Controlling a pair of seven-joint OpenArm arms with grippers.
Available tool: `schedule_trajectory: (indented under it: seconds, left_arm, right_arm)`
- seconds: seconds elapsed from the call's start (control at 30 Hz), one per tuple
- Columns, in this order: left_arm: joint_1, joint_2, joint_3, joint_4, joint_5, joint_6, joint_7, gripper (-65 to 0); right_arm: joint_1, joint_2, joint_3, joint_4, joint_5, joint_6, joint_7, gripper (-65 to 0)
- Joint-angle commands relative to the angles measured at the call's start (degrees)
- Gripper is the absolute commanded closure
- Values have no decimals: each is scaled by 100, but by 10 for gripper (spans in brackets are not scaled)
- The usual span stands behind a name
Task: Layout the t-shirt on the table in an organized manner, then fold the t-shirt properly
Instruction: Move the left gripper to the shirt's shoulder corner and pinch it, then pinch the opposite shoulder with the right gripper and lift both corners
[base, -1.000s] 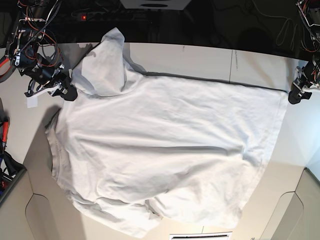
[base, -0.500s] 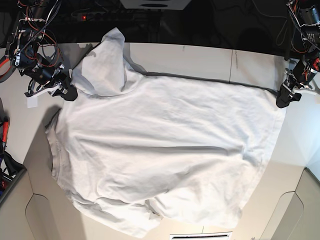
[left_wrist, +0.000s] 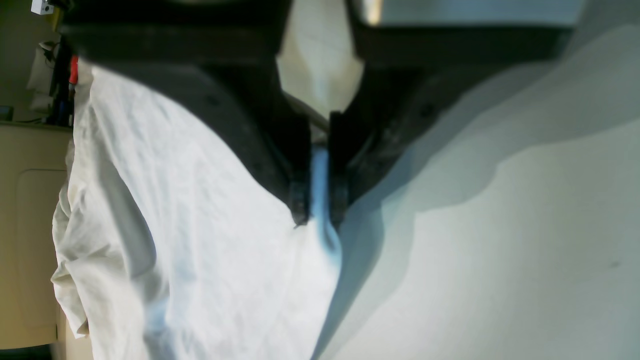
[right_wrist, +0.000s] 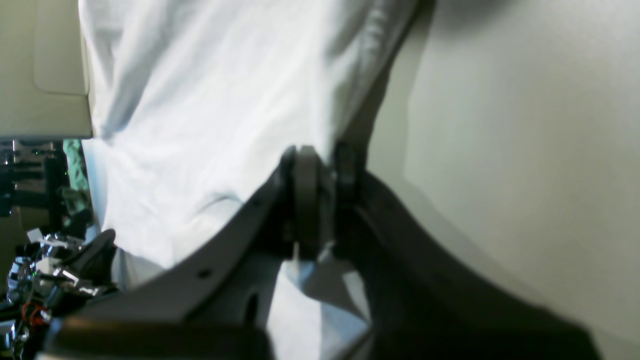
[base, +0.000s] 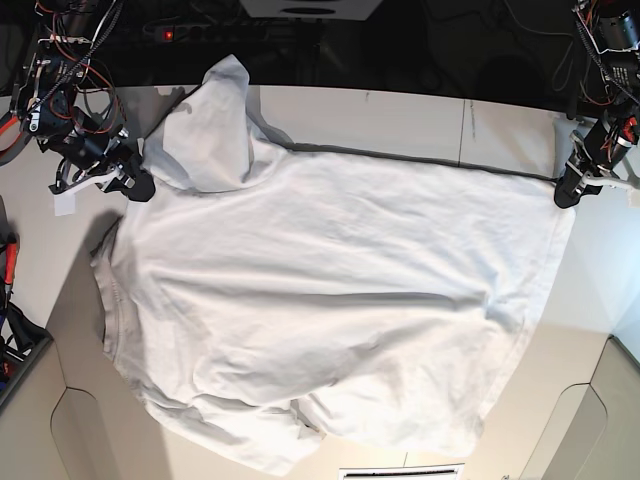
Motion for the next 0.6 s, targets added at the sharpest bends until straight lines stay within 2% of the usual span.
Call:
schedule_trajectory:
  seconds: [0.0, 0.1, 0.13, 0.2, 0.3, 0.57]
  left_arm:
    - [-26, -120, -13, 70, -72, -243, 35, 0]
    - [46, -162, -13, 70, -219, -776, 505, 0]
    - [107, -181, -13, 70, -398, -854, 535, 0]
    - [219, -219, -13, 70, -761, -854, 579, 0]
    - [278, -245, -13, 70, -973, -854, 695, 0]
    - [361, -240, -214, 72, -1342, -854, 1064, 0]
  right_arm:
    - [11, 131, 2, 107, 2, -7, -111, 0]
    - [-24, 332, 2, 221, 4, 11, -229, 0]
    - [-39, 407, 2, 240, 7, 9, -232, 0]
    - [-85, 538, 4, 251, 63, 9, -273, 0]
    - [-98, 656, 9, 251, 258, 11, -560, 0]
    - [-129, 667, 9, 251, 660, 125, -999, 0]
